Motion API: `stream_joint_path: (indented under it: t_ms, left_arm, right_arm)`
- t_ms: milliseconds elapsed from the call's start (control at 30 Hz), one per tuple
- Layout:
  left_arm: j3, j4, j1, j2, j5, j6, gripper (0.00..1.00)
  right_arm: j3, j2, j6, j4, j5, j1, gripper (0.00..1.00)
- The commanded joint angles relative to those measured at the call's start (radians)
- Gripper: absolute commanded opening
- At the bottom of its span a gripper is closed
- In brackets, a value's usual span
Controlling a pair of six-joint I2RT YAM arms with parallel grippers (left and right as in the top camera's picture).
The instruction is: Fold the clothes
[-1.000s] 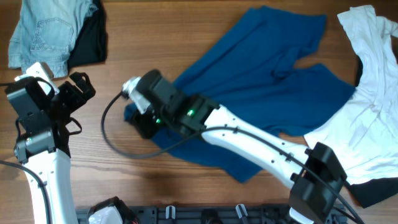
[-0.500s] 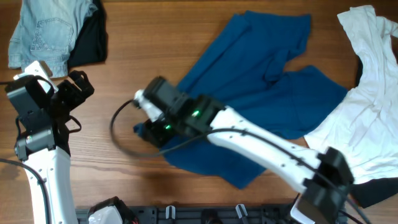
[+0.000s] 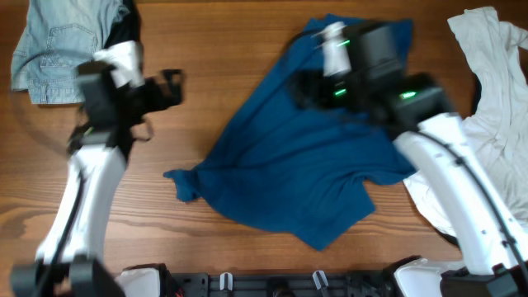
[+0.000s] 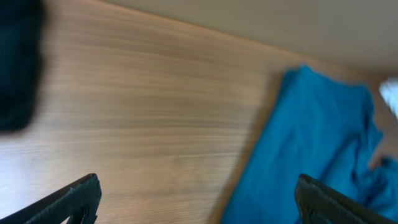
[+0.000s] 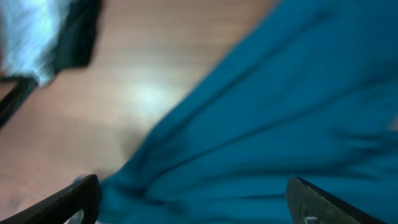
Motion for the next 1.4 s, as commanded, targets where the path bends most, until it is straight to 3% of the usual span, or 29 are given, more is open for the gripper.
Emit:
stream_joint_path:
  t_ms: [0, 267, 567, 767, 900, 1000, 1100, 1200, 1233, 1367]
  left_arm:
    - [0.224, -0.072, -0.142, 0.215, -0.039, 0.169, 1.00]
    - [0.614, -0.245, -0.286, 0.589, -0.058, 0.376, 1.00]
    - [0.657, -0.226, -0.385, 0.736, -0.167, 0.476, 0.99]
    - [0.657, -0.204, -0.431, 0.794, -0.233, 0.489, 0.90]
    - [0.657, -0.184, -0.438, 0.832, -0.253, 0.488, 0.79]
    - [0.657, -0.174, -0.437, 0.840, -0.253, 0.481, 0.63]
    - [0.657, -0.159, -0.435, 0.840, -0.253, 0.476, 0.42]
    - [0.657, -0.144, -0.427, 0.841, -0.281, 0.424, 0.11]
    - [0.657, -0.143, -0.422, 0.842, -0.299, 0.397, 0.06]
    - [0.657, -0.149, -0.378, 0.832, -0.482, 0.241, 0.04]
  right_arm:
    - [0.022, -0.013, -0.087, -0.016, 0.008, -0.134, 0.96]
    - [0.021, -0.012, -0.137, -0.019, 0.016, -0.249, 0.96]
    - [0.001, -0.005, -0.161, -0.011, 0.016, -0.267, 0.96]
    - [0.001, 0.005, -0.160, -0.012, 0.016, -0.267, 0.96]
    - [0.001, 0.007, -0.161, -0.024, 0.016, -0.267, 0.87]
    - [0.001, 0.007, -0.160, -0.027, 0.016, -0.267, 0.84]
    - [0.001, 0.007, -0.160, -0.026, 0.016, -0.267, 0.84]
    - [0.001, 0.007, -0.160, -0.027, 0.016, -0.267, 0.76]
    - [0.001, 0.007, -0.160, -0.027, 0.016, -0.267, 0.75]
    - [0.001, 0.007, -0.160, -0.027, 0.016, -0.267, 0.74]
